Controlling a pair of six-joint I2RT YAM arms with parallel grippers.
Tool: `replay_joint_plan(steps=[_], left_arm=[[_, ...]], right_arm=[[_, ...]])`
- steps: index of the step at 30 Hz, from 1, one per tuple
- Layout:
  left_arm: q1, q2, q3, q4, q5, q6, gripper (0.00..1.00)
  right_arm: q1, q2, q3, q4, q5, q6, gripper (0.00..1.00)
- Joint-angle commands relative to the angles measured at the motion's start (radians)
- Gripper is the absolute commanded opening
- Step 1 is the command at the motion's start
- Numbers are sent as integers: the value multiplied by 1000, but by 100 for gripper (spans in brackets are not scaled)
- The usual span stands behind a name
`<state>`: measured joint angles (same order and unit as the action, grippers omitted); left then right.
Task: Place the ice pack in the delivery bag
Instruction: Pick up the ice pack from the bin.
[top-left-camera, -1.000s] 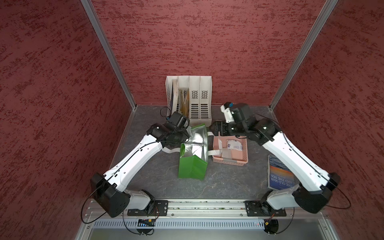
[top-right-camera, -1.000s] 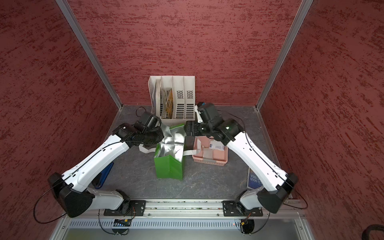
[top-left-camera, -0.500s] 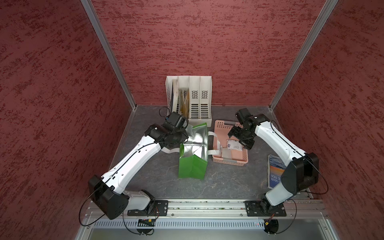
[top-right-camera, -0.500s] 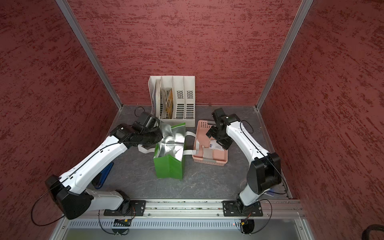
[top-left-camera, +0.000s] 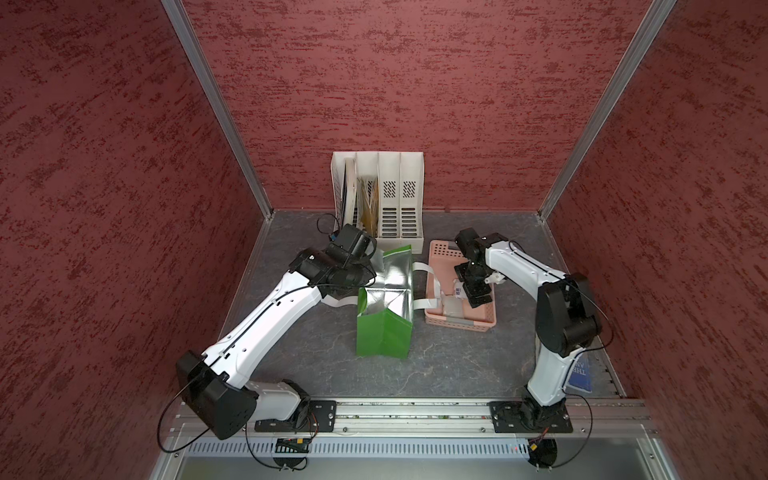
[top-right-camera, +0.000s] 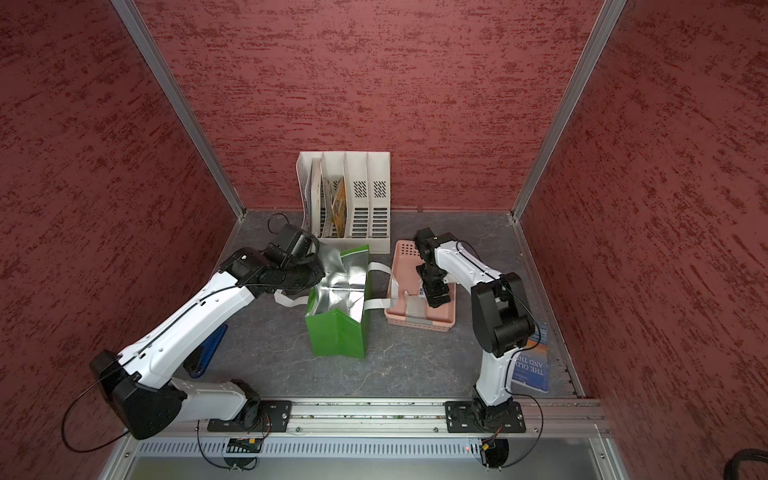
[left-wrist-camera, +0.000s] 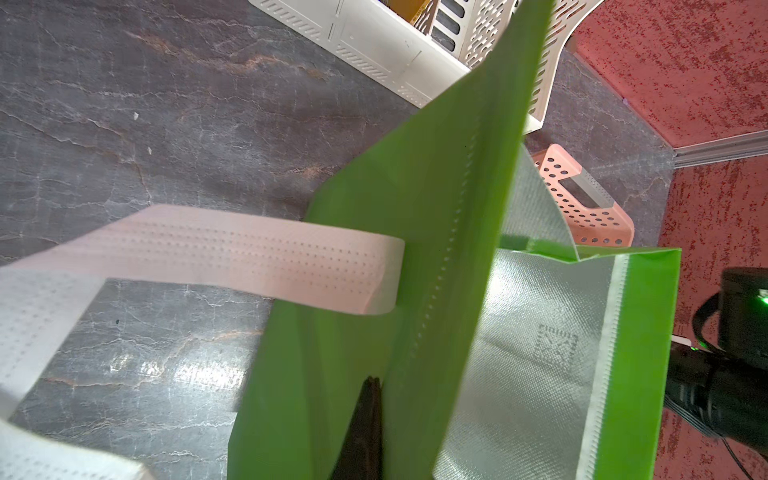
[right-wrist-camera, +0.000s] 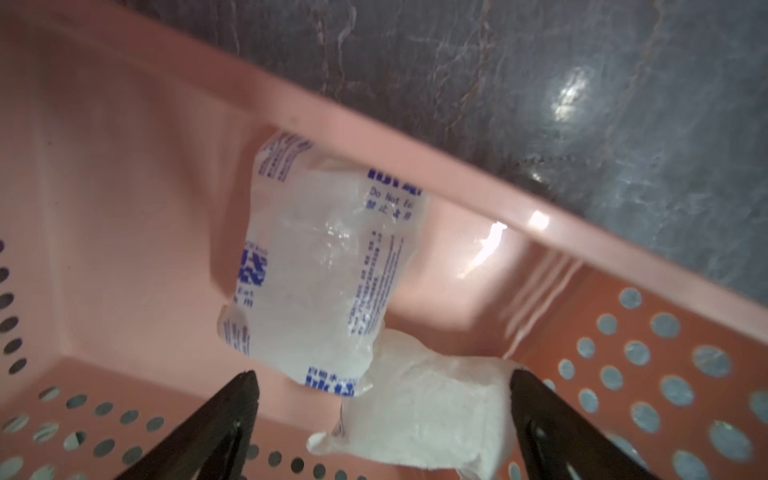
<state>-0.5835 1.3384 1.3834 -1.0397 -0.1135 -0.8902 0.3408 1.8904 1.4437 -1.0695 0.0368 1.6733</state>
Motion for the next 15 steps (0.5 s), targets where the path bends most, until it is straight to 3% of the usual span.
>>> replay_joint_plan(steps=[1, 15], left_arm=[[-3, -19, -10, -24, -4, 1, 2], [-4, -10, -15, -26, 8, 2, 2]], right_arm=[[-10, 29, 68, 35, 100, 64, 99], [-25, 136, 53, 61, 95, 169, 99]])
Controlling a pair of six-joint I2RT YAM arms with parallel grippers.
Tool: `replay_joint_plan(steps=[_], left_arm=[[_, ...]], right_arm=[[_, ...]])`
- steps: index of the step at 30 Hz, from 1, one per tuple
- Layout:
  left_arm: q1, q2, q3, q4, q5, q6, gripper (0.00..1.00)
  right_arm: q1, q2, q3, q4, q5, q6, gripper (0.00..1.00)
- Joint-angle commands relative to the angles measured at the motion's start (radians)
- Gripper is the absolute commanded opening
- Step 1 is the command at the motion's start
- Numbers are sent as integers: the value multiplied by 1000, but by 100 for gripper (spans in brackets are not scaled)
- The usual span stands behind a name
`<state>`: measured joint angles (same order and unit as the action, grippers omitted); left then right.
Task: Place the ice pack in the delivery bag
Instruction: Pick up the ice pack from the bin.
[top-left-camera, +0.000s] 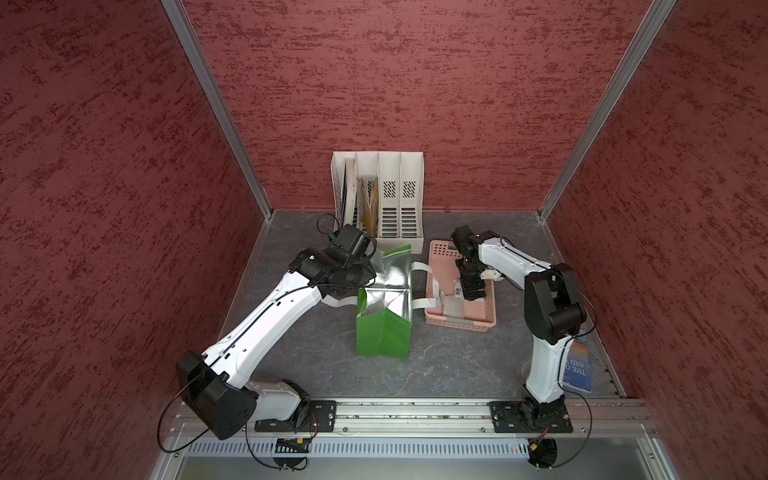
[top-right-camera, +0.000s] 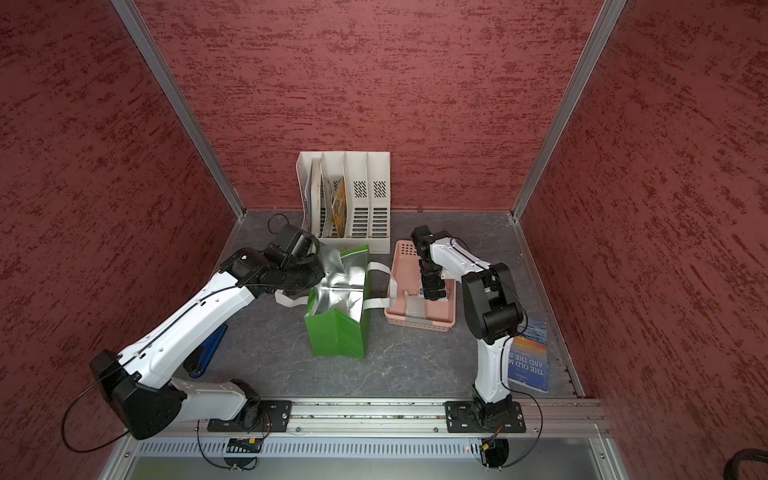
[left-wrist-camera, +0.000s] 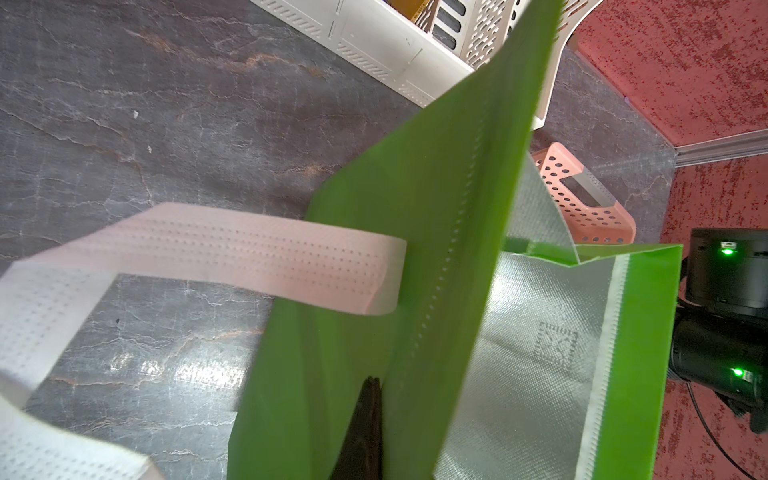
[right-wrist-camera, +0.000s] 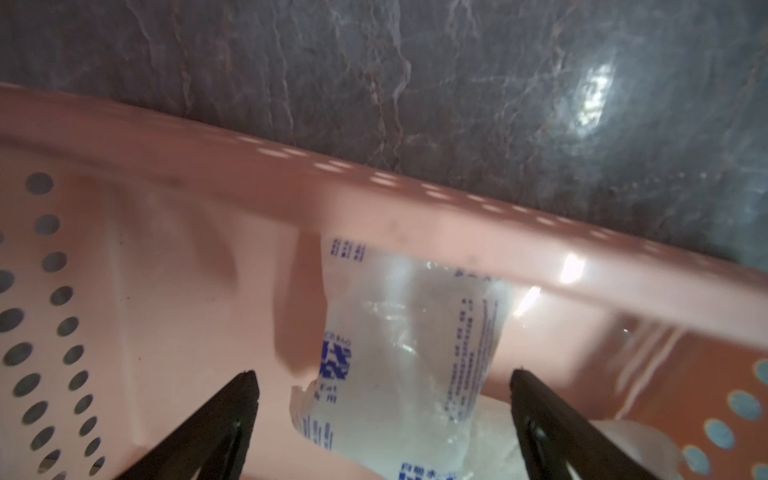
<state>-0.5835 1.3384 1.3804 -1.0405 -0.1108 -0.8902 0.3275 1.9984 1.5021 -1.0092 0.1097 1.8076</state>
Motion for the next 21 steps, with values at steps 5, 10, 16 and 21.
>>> replay_joint_plan(steps=[5, 10, 16, 21], left_arm=[[-4, -6, -5, -29, 5, 5, 2], [-3, -7, -4, -33, 1, 1, 2], [-4, -10, 8, -29, -1, 1, 2], [-3, -10, 22, -37, -13, 10, 3]], right_arm=[[-30, 73, 16, -3, 27, 30, 99], [-41, 117, 42, 5, 18, -15, 83], [-42, 99, 45, 48, 24, -81, 49], [-41, 47, 53, 88, 23, -212, 31]])
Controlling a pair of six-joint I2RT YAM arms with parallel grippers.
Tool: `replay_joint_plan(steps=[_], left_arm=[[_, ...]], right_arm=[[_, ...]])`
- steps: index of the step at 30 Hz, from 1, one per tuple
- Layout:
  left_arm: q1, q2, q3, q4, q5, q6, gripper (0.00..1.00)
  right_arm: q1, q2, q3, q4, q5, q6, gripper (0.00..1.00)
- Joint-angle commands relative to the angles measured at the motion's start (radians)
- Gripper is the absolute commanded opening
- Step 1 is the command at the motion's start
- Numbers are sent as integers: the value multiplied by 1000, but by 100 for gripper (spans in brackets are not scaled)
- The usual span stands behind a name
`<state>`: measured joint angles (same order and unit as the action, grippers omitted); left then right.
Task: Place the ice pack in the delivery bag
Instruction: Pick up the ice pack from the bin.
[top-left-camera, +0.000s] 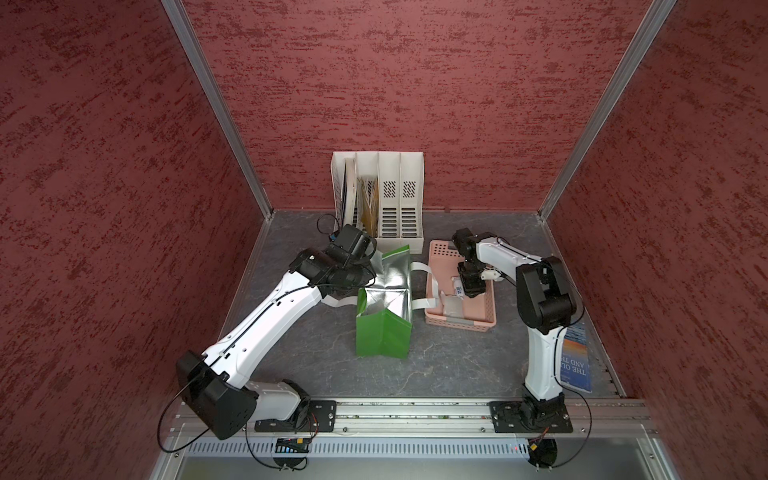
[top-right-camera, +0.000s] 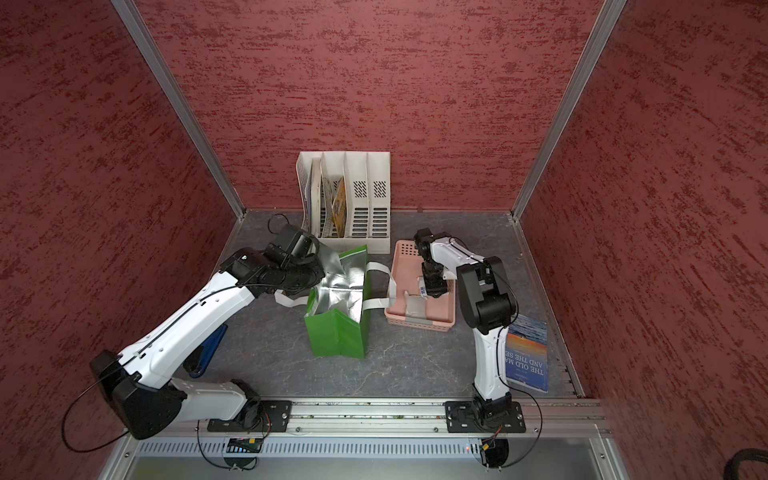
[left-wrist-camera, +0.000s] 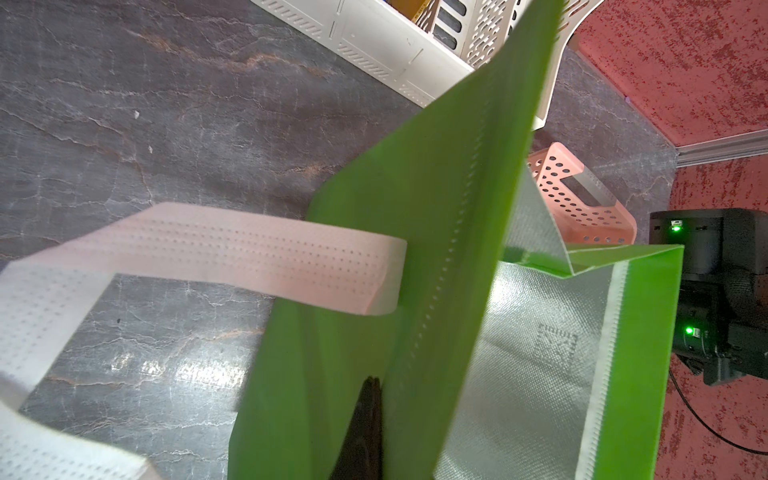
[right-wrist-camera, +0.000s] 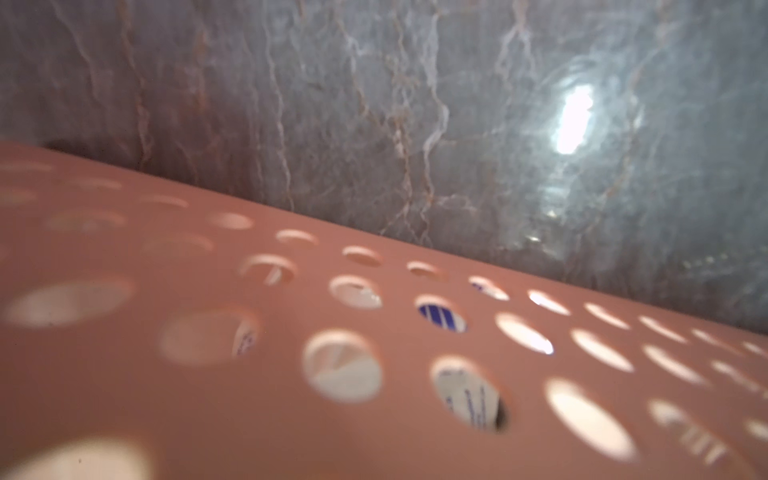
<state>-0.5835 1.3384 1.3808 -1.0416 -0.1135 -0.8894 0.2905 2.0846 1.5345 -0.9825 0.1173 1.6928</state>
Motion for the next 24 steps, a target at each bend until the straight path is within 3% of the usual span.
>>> replay_joint_plan(steps=[1, 11, 15, 19, 24], left_arm=[[-3, -11, 22, -38, -11, 12, 3], [2, -16, 23, -31, -11, 30, 3], [4, -12, 26, -23, -5, 30, 3], [5, -9, 28, -13, 6, 30, 3], [8, -12, 26, -9, 10, 23, 3]], right_arm=[[-4, -59, 16, 71, 7, -121, 30], [-3, -320, -86, 274, -136, -446, 18], [5, -445, -89, 371, -293, -603, 14], [76, -553, -18, 410, -424, -771, 13], [246, -578, 138, 362, -462, -987, 13]])
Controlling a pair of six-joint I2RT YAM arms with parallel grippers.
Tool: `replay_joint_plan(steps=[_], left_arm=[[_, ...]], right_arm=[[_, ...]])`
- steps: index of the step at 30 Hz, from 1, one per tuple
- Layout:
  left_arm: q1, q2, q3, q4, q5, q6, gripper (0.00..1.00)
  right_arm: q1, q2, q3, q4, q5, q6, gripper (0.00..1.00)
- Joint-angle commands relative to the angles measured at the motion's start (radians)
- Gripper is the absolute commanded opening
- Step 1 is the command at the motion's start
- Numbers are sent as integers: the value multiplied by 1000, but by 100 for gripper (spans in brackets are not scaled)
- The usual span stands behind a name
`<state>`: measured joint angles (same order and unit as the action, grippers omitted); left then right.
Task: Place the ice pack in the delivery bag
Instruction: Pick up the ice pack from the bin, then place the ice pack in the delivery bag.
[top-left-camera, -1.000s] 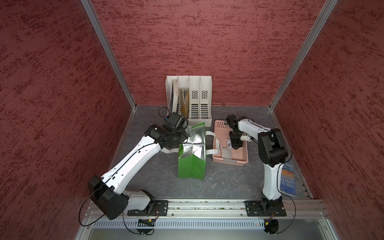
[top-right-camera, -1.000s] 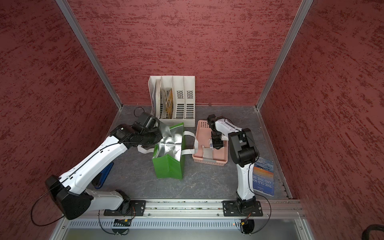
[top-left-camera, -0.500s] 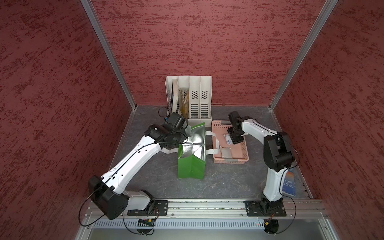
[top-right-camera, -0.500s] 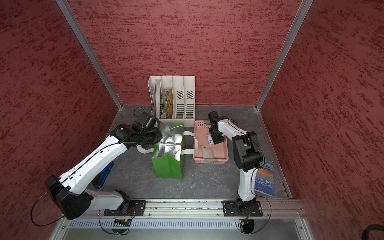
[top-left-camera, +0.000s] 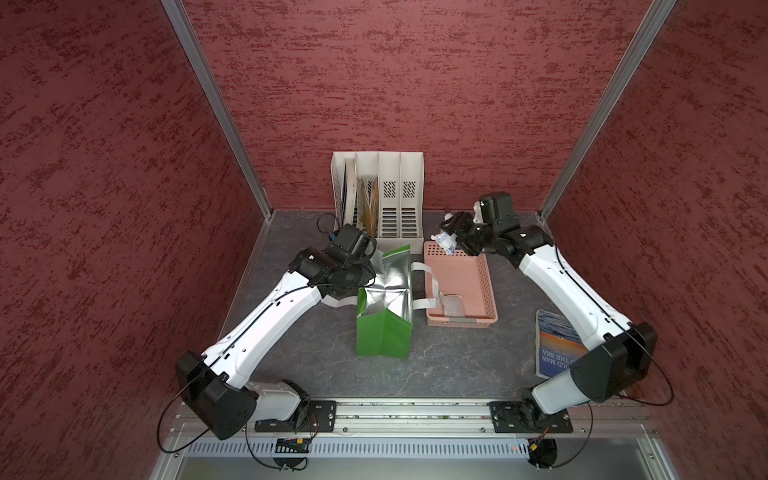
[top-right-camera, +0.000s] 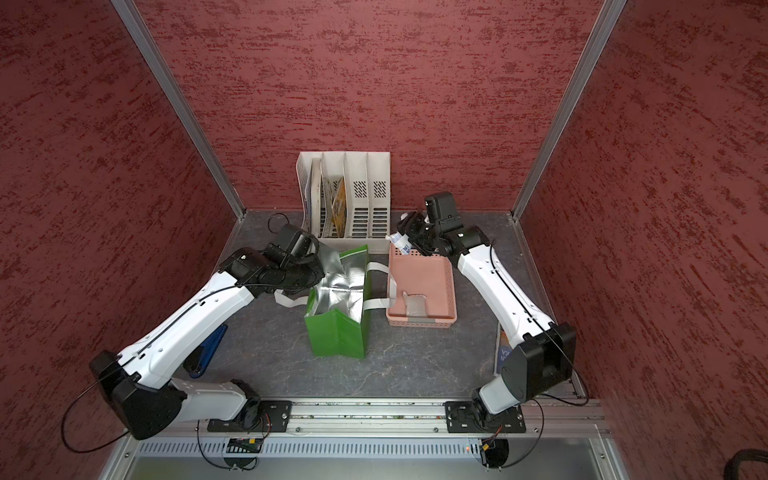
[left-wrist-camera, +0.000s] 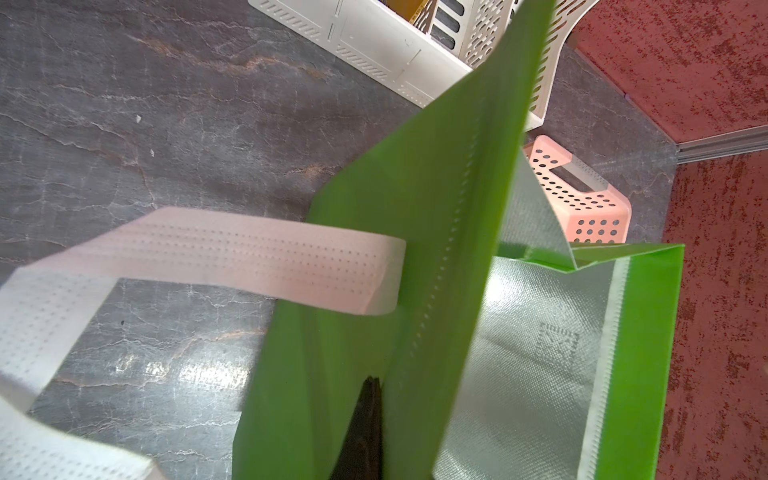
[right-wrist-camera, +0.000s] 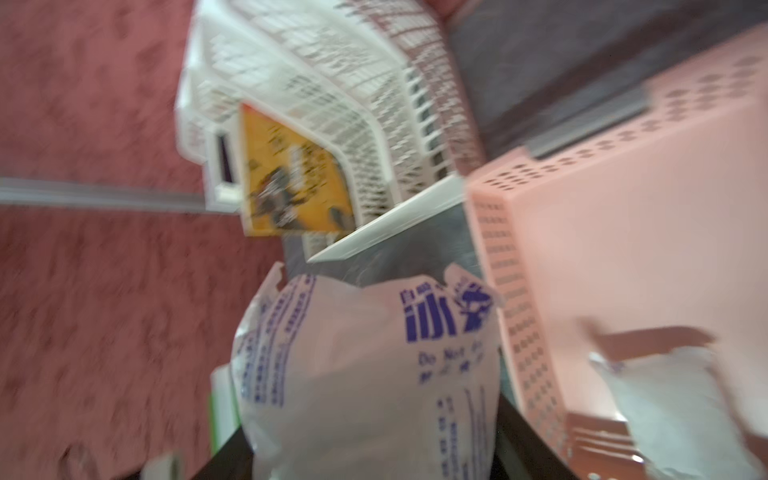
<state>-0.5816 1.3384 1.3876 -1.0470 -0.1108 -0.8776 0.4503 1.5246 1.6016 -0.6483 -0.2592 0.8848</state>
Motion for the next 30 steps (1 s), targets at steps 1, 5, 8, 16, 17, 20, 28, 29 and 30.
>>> replay_joint_plan(steps=[1, 5, 8, 16, 17, 20, 28, 29, 30], left_arm=[[7, -13, 18, -1, 11, 10, 3], [9, -14, 19, -1, 20, 8, 3], [9, -17, 19, -1, 12, 6, 3], [9, -15, 18, 4, 16, -4, 3], [9, -15, 16, 4, 16, -5, 3], [9, -15, 15, 1, 15, -4, 3], [9, -13, 19, 7, 13, -10, 3], [9, -13, 21, 8, 13, -11, 3], [9, -13, 21, 8, 13, -10, 3]], right_arm=[[120, -2, 97, 7, -90, -210, 13], [237, 88, 205, -73, -81, -306, 10], [278, 136, 216, -90, -65, -313, 10], [317, 197, 196, -203, 45, -393, 9], [316, 204, 193, -220, 50, -408, 9], [321, 228, 194, -270, 33, -469, 11], [382, 264, 198, -380, 122, -630, 16], [388, 268, 195, -387, 131, -641, 17], [396, 281, 196, -397, 139, -651, 18]])
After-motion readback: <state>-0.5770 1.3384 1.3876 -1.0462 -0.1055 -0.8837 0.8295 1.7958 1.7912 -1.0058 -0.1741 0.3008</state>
